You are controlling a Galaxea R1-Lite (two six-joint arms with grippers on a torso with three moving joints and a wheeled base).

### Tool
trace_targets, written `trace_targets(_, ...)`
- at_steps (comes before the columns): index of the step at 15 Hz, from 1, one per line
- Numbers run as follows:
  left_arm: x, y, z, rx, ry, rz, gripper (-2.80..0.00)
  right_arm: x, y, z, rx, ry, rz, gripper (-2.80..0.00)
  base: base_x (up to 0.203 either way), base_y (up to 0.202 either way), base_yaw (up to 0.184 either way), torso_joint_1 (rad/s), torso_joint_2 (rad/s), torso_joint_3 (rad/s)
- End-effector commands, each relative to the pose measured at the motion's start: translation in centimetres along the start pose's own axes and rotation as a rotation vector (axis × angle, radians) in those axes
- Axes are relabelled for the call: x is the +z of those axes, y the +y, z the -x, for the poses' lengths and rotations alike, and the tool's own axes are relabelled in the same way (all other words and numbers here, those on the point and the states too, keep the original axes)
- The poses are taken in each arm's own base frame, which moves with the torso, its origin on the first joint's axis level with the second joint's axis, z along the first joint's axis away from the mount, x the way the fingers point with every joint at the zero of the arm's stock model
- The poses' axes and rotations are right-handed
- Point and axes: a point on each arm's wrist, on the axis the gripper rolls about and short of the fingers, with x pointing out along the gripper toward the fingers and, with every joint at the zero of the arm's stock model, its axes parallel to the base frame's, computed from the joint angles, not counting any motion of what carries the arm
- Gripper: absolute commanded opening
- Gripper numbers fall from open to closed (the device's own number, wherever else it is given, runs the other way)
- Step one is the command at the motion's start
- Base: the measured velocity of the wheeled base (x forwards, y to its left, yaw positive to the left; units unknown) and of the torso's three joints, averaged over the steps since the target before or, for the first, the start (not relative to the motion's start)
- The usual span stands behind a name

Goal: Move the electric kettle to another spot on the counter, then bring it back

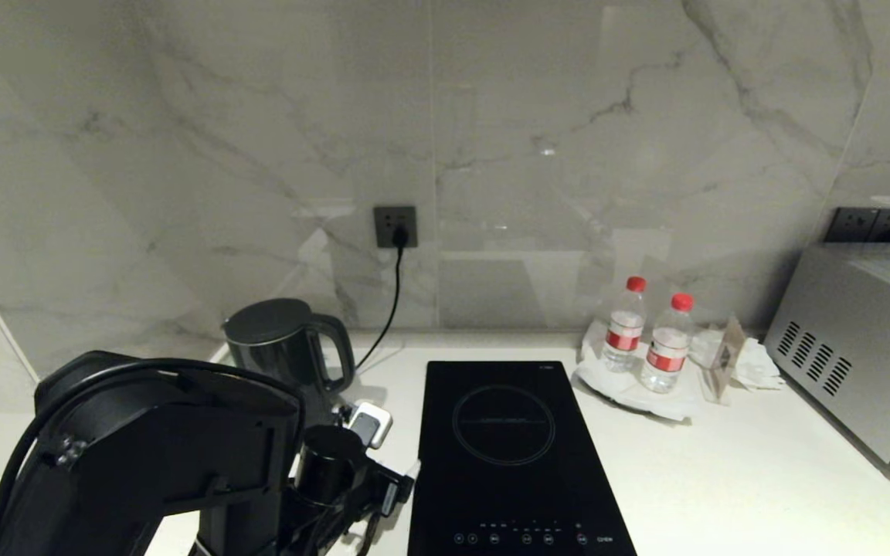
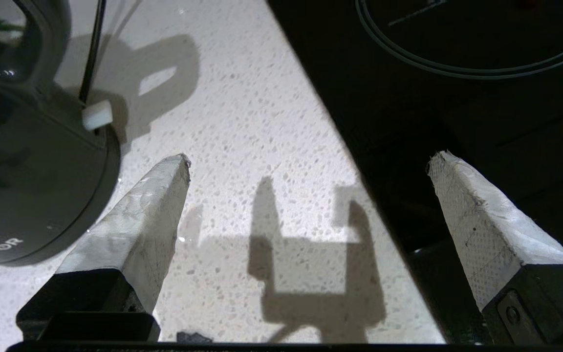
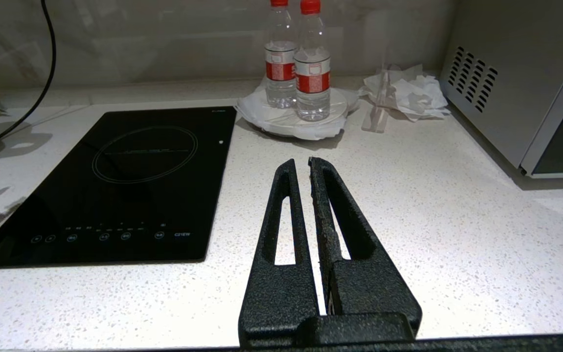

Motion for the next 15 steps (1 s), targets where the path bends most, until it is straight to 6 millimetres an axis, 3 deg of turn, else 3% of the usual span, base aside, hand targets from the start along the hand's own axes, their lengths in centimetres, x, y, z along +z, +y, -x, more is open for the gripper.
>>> trace_targets(1,0.78,-0.01,0.55,-0.002,-0.028,0.004,0.00,0.00,0.00,0.00,0.000,0.000,0.000,-2.80,0.000,0.000,0.000,0.005,0.00,-0.067)
trace_targets(15,1.38,-0.01,0.63,-0.002,-0.046,0.006,0.00,0.00,0.00,0.00,0.000,0.000,0.000,-2.80,0.000,0.000,0.000,0.004,0.00,-0.186)
